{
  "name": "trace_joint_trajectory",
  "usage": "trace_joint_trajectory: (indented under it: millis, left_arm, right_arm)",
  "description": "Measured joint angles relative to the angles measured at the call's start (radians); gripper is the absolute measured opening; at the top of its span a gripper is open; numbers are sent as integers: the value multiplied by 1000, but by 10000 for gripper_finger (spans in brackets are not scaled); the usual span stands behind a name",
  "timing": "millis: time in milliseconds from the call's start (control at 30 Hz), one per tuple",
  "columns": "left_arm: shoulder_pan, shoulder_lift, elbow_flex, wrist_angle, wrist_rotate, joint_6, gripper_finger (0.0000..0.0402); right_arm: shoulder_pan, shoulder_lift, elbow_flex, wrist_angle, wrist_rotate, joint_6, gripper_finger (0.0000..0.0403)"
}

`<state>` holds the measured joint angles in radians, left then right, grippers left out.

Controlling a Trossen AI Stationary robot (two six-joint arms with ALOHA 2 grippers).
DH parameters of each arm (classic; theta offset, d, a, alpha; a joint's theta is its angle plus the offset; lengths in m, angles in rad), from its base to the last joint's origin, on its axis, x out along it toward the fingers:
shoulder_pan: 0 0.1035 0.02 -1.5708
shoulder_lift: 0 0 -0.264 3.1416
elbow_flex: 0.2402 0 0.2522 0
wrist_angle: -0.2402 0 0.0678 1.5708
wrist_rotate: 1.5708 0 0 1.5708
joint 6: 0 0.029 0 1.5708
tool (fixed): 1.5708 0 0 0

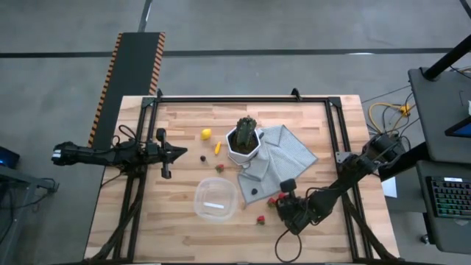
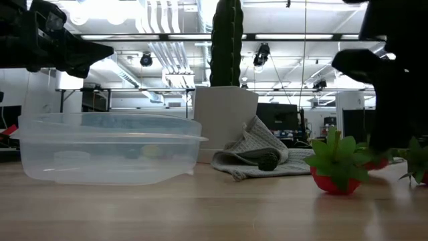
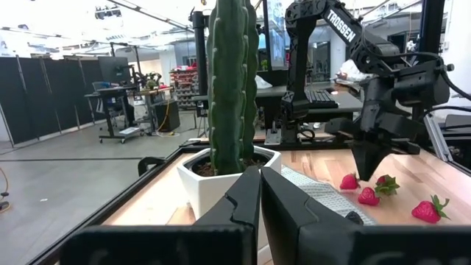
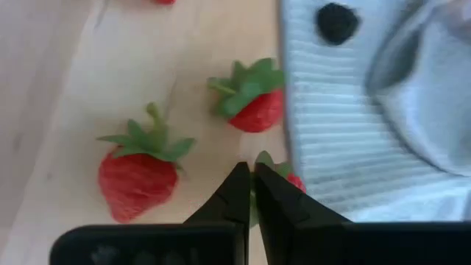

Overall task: Pick and placing Produce into tupperware
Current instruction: Put the strawberry into the transparent plastic container

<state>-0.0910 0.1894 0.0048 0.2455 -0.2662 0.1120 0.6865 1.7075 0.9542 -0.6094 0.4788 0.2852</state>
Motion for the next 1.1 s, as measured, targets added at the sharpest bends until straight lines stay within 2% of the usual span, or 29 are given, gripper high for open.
trace_joint_trajectory:
  millis: [133, 333, 500, 633, 767, 967, 1100]
  left_arm:
    - [0, 0, 0, 0, 0, 0, 0]
    - [0, 0, 0, 0, 0, 0, 0]
    - [0, 0, 0, 0, 0, 0, 0]
    - [0, -2, 0, 1, 0, 0, 0]
    - [0, -2, 0, 4, 0, 0, 0]
    - [0, -2, 0, 5, 0, 0, 0]
    - [0, -2, 0, 5, 0, 0, 0]
  right_arm:
    - [0, -16, 40, -59, 29, 2, 9]
    - [-7, -60, 83, -61, 96, 1, 9]
    - [-55, -74, 122, 79, 107, -91, 8]
    - [-116, -74, 138, 254, 43, -197, 8]
    - [-183, -73, 154, 344, 16, -275, 8]
    - [-291, -70, 138, 559, -190, -314, 8]
    - [-338, -70, 134, 605, -218, -338, 8]
